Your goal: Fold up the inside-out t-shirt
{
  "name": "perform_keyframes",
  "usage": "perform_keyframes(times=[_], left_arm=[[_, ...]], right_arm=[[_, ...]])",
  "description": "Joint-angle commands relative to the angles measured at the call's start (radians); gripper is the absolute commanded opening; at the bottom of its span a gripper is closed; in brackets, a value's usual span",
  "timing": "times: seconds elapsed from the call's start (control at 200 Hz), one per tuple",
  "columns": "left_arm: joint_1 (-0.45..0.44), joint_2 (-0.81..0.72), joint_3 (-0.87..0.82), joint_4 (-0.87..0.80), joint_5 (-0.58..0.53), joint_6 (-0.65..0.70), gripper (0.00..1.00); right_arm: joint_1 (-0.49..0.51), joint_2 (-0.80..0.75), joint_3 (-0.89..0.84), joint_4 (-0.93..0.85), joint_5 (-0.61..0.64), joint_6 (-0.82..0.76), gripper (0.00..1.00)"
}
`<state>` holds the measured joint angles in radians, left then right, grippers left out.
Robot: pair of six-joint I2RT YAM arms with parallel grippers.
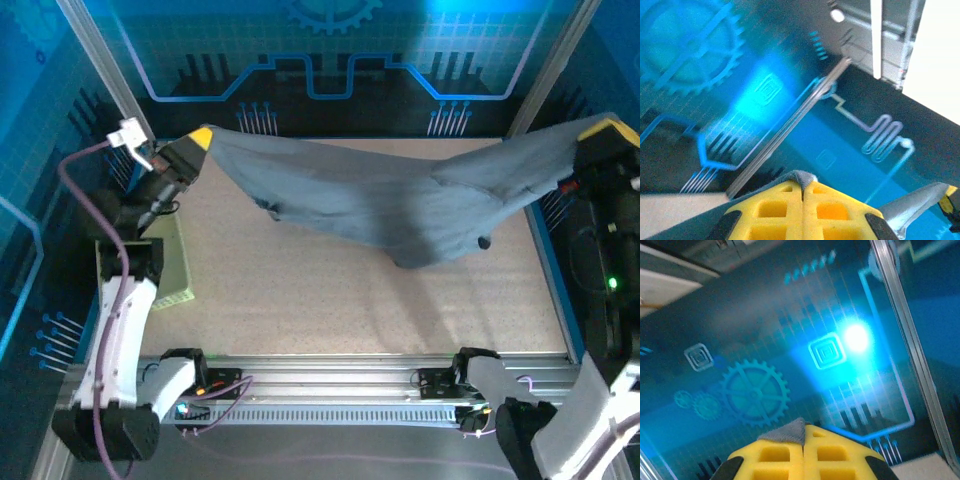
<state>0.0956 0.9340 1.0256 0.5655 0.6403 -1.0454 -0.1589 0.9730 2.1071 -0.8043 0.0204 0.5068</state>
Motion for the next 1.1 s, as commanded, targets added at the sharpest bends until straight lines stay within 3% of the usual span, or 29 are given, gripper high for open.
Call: perform_keyframes(times=[0.0,0.11,0.28,0.635,0.835,0.985,1.095], left_arm=[[0.007,-0.007,0.014,-0.128,-0.037,0.043,0.00],[0.007,0.031,-0.020,-0.333,-0.048,0.128,0.00],[-0.014,0.217,-0.071,-0.618,-0.054,0.296,0.00],[-0.116,0.497,-0.320,-0.613,-0.118,0.320,0.05],[-0.198,0.507,-0.310,-0.793,-0.336,0.401,0.16],[-0.227,0.462,-0.297,-0.909,-0.513,0.411,0.36],[-0.286,0.430,-0.230,-0.996,-0.630,0.461,0.44]], right_arm=[[-0.016,-0.036,-0.018,0.071,-0.012,-0.023,0.00],[-0.016,-0.044,-0.115,0.065,-0.012,-0.019,0.00],[-0.016,-0.031,-0.355,0.072,-0.050,0.034,0.00],[-0.015,-0.050,-0.804,0.095,-0.096,0.090,0.00],[-0.015,-0.079,-0.887,0.021,-0.021,0.071,0.00],[-0.015,-0.108,-0.934,0.014,-0.040,0.066,0.00],[-0.015,-0.123,-0.946,0.010,-0.054,0.055,0.00]])
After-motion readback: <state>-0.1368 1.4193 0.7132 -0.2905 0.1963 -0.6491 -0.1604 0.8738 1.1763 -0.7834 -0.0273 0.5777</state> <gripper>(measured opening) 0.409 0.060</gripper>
